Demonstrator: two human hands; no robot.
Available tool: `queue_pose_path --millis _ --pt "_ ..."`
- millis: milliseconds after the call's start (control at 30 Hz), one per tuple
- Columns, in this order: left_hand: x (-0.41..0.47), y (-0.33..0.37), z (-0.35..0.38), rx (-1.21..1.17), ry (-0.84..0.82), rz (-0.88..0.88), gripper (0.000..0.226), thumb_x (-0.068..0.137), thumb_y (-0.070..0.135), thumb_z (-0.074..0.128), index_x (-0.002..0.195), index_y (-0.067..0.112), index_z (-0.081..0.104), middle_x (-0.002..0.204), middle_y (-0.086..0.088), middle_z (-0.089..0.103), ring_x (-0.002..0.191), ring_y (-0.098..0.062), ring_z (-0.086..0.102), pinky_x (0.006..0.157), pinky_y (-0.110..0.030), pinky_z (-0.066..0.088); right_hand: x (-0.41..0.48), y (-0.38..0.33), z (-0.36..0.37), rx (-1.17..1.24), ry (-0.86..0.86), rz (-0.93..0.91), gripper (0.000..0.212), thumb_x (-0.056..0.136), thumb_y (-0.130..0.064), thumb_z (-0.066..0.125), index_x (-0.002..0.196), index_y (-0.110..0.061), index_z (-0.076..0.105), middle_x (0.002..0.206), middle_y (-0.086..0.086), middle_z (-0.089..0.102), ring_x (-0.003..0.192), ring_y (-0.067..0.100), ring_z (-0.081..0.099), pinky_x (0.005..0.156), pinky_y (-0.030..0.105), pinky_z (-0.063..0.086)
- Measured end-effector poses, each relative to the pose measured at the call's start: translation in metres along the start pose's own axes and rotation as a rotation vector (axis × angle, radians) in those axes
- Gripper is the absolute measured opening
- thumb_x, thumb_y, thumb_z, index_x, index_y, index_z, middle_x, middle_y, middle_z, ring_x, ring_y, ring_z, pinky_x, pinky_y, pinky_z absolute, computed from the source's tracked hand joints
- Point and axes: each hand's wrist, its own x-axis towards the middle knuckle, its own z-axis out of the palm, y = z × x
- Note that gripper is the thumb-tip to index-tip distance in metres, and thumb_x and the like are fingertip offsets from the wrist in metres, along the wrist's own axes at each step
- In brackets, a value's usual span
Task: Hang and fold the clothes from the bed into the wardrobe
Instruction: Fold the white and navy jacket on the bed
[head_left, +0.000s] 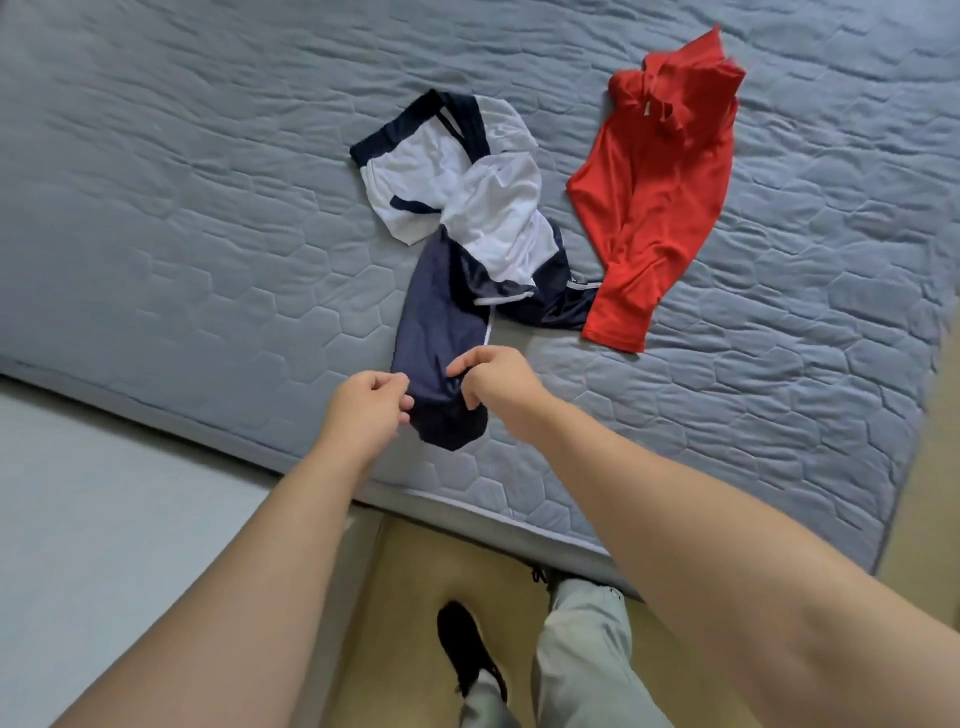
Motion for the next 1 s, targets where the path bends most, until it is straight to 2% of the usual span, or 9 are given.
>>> queue_pose_path --millis 67,200,267,400,500,667,767,867,1000 --pt "-0.022 0.008 -0.018 -0.037 0.007 -0.027 0.024 0.103 0.027 0.052 0.085 0.015 0.061 0.084 -0.004 0.059 0.076 -0.022 0.053 0.063 -0.030 0.042 -0.044 -0.016 0.007 0.156 -0.053 0.022 0.040 0.064 0.019 0.042 0.070 -0.014 0.063 0.051 -0.002 0.051 0.050 0.014 0.043 0.044 0.021 0.030" --pt "-0.065 0.022 -0.035 -0.054 -0.056 -0.109 0.043 0.102 0.044 0.054 0.130 0.011 0.058 0.120 -0.009 0.058 0.108 -0.027 0.056 0.095 -0.041 0.049 -0.119 -0.035 0.002 0.353 -0.071 0.003 0.044 0.063 0.020 0.031 0.067 -0.017 0.054 0.059 0.001 0.047 0.054 0.018 0.041 0.047 0.024 0.026" --pt "-0.086 0.034 -0.032 -0.288 -0.232 -0.194 0.062 0.100 0.054 0.052 0.143 0.010 0.046 0.134 -0.012 0.056 0.122 -0.028 0.058 0.102 -0.044 0.049 -0.154 -0.040 -0.007 0.318 -0.047 -0.022 0.045 0.064 0.019 0.028 0.068 -0.016 0.054 0.059 0.002 0.048 0.056 0.018 0.042 0.047 0.023 0.027" --pt "-0.123 0.056 -0.019 -0.538 -0.536 -0.208 0.058 0.095 0.064 0.053 0.115 0.010 0.053 0.103 -0.007 0.062 0.088 -0.021 0.062 0.079 -0.032 0.050 -0.217 -0.043 -0.012 0.049 0.011 -0.070 0.044 0.061 0.014 0.033 0.065 -0.020 0.060 0.061 0.005 0.048 0.057 0.017 0.040 0.049 0.025 0.022" --pt "-0.143 0.069 -0.012 -0.491 -0.578 -0.159 0.027 0.101 0.034 0.057 0.095 0.008 0.059 0.079 -0.003 0.055 0.071 -0.015 0.053 0.069 -0.023 0.048 -0.257 -0.037 -0.013 -0.166 0.078 -0.087 0.041 0.063 0.009 0.039 0.063 -0.024 0.063 0.047 -0.002 0.049 0.045 0.011 0.042 0.040 0.018 0.025" --pt "-0.179 0.103 -0.014 -0.482 -0.510 -0.033 0.014 0.091 0.010 0.043 0.088 0.006 0.056 0.087 -0.009 0.058 0.085 -0.026 0.059 0.078 -0.035 0.051 -0.302 -0.007 -0.016 -0.002 0.226 -0.101 0.035 0.065 0.010 0.047 0.078 -0.022 0.054 0.071 0.007 0.051 0.067 0.021 0.045 0.054 0.028 0.034" --pt "-0.215 0.124 -0.027 -0.462 -0.505 0.123 0.005 0.079 0.013 0.059 0.083 0.012 0.060 0.073 -0.009 0.065 0.063 -0.024 0.066 0.062 -0.032 0.057 -0.315 0.005 -0.017 0.191 0.302 -0.080 0.031 0.074 0.002 0.053 0.096 -0.020 0.050 0.084 0.012 0.068 0.060 0.020 0.061 0.059 0.031 0.055" --pt "-0.251 0.140 -0.040 -0.436 -0.531 0.330 0.012 0.078 0.007 0.069 0.088 0.013 0.067 0.078 -0.012 0.068 0.060 -0.024 0.067 0.059 -0.029 0.055 -0.320 0.011 -0.023 0.081 0.461 -0.107 0.032 0.085 0.001 0.052 0.110 -0.019 0.050 0.108 0.016 0.069 0.082 0.026 0.072 0.074 0.042 0.059" --pt "-0.306 0.152 -0.057 -0.486 -0.556 0.589 0.017 0.078 -0.003 0.068 0.092 0.006 0.071 0.079 -0.015 0.069 0.071 -0.029 0.068 0.065 -0.035 0.056 -0.329 0.005 -0.035 -0.052 0.616 -0.140 0.055 0.079 -0.003 0.059 0.127 -0.024 0.042 0.113 0.005 0.062 0.097 0.026 0.065 0.076 0.037 0.055"
